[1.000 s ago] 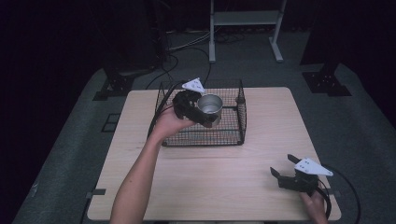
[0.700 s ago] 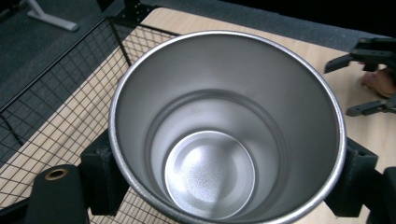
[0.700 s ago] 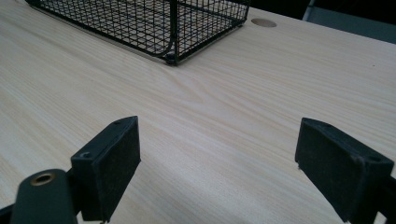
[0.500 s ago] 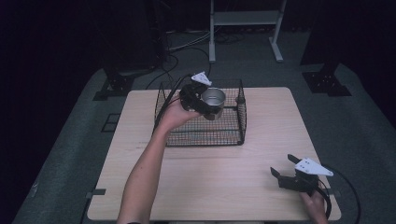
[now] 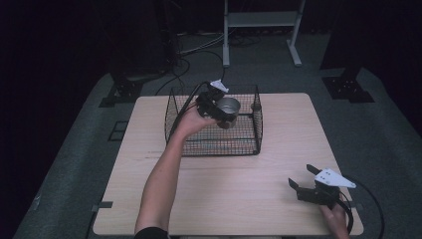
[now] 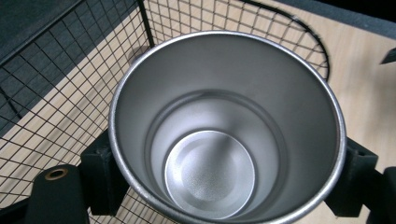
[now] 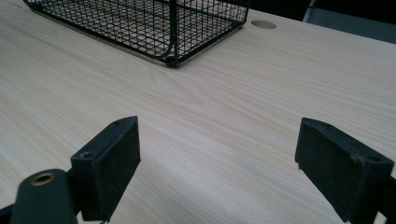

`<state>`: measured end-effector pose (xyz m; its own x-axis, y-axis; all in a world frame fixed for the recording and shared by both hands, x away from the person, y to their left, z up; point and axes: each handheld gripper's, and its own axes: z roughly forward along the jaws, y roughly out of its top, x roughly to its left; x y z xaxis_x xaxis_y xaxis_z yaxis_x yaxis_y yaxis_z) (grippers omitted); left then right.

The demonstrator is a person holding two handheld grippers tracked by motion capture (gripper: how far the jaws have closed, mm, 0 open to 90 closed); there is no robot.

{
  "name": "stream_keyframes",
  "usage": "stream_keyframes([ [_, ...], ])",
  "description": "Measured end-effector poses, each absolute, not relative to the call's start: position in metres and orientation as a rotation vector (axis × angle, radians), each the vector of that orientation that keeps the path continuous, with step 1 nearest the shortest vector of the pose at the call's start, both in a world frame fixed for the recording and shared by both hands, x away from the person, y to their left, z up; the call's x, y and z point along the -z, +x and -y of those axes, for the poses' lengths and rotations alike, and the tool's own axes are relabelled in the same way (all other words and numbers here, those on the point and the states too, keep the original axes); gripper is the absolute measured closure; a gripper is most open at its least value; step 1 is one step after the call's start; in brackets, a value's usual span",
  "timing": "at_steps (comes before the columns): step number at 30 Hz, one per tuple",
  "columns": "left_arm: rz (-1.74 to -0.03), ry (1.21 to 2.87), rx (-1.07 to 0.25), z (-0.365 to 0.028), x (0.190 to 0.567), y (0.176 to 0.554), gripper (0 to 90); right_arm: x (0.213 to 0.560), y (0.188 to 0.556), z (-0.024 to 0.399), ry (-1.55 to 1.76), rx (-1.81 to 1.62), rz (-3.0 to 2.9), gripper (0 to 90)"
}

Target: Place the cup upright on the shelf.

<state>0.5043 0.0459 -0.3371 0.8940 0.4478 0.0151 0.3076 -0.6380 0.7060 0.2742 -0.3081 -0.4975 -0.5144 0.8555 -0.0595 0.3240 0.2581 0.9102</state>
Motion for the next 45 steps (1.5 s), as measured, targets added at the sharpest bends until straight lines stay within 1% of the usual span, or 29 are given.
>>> stream_keyframes([
  [15, -0.603, 2.314, -0.229, -0.037, 0.360, 0.522, 17.8, 0.497, 0.274, 0.309, 1.069, -1.236, -1.966, 13.4],
  [19, -0.611, 2.337, -0.218, -0.036, 0.366, 0.526, 17.8, 0.497, 0.274, 0.309, 1.067, -1.237, -1.965, 13.4],
  [30, -0.642, 2.378, -0.189, -0.031, 0.386, 0.532, 17.8, 0.497, 0.274, 0.309, 1.068, -1.241, -1.968, 13.4],
  [45, -0.640, 2.441, -0.176, -0.024, 0.399, 0.535, 17.8, 0.498, 0.274, 0.311, 1.073, -1.258, -1.963, 13.4],
])
